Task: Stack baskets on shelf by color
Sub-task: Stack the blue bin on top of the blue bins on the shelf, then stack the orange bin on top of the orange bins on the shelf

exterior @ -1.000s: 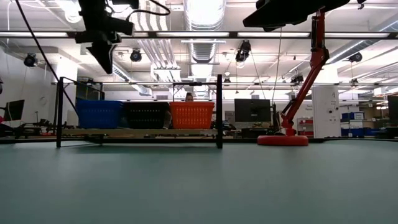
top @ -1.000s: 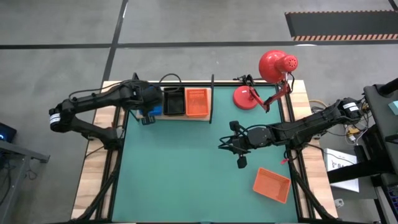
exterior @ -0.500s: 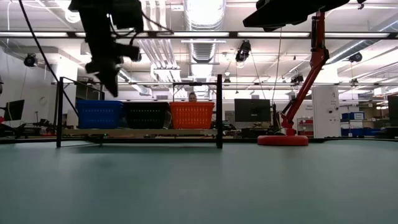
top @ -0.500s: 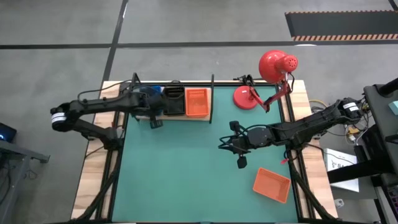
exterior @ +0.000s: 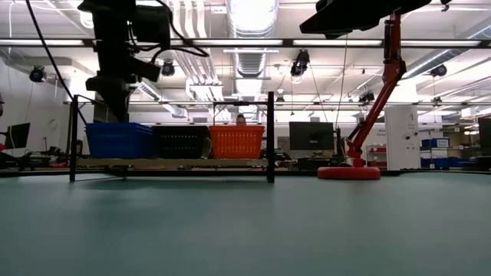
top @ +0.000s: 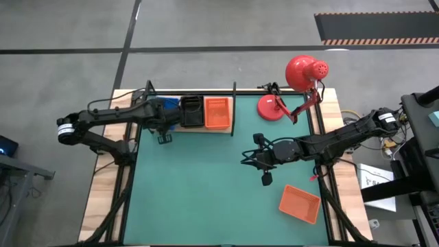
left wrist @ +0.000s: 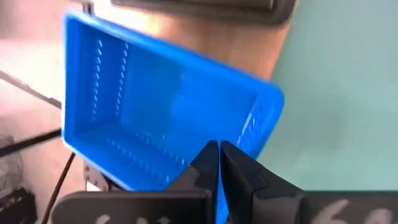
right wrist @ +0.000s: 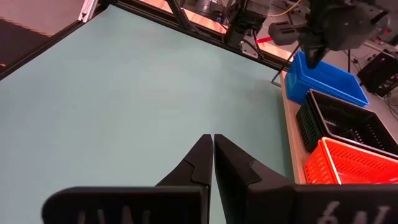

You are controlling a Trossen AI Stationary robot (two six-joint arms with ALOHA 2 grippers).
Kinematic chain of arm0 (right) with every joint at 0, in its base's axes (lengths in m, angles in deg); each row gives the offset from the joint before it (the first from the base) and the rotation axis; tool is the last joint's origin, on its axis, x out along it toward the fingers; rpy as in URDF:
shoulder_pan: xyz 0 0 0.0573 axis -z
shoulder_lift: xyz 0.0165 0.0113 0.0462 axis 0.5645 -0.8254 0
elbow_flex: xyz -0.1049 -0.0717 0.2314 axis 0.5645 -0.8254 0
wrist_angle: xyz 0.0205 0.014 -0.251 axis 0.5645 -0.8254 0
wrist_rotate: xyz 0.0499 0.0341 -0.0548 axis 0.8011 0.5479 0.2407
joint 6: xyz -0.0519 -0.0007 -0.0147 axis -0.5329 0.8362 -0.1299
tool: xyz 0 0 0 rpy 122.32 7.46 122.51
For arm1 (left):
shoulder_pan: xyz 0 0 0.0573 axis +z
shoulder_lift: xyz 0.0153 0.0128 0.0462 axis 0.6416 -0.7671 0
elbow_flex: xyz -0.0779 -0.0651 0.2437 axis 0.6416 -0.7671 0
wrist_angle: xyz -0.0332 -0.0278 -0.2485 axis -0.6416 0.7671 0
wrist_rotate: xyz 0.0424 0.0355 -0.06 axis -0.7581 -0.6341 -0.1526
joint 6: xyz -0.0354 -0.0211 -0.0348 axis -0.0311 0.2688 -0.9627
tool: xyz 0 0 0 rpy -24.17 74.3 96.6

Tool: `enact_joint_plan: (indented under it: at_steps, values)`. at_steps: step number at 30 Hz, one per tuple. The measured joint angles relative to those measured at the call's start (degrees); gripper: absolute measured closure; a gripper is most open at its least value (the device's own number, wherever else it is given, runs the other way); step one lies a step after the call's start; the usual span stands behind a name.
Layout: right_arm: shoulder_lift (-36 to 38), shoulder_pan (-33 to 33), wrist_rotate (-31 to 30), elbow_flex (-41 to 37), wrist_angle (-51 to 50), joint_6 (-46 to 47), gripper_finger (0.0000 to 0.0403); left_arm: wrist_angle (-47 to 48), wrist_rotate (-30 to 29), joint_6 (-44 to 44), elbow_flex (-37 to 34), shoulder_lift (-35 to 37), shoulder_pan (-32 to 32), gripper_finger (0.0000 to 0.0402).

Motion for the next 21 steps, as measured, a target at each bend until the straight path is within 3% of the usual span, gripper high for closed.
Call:
enact_joint_plan:
  at_steps: [9, 14, 21]
  values:
    - [0.00, 0.00, 0.00, -0.07, -0.12, 0.33, 0.0394, -6.12, -0.09, -4.49, 5.09, 0.30, -2.89, 0.0402]
    - [-0.01, -1.49, 0.28, -0.95, -0.01, 7.00, 0.0394, -6.28, -0.61, -5.98, 7.97, 1.51, -8.61, 0.0402]
    - [-4.23, -8.57, 0.47, -1.25, 2.25, 15.85, 0.0394, -13.09, -0.57, -10.25, 6.27, 3.99, -19.01, 0.0402]
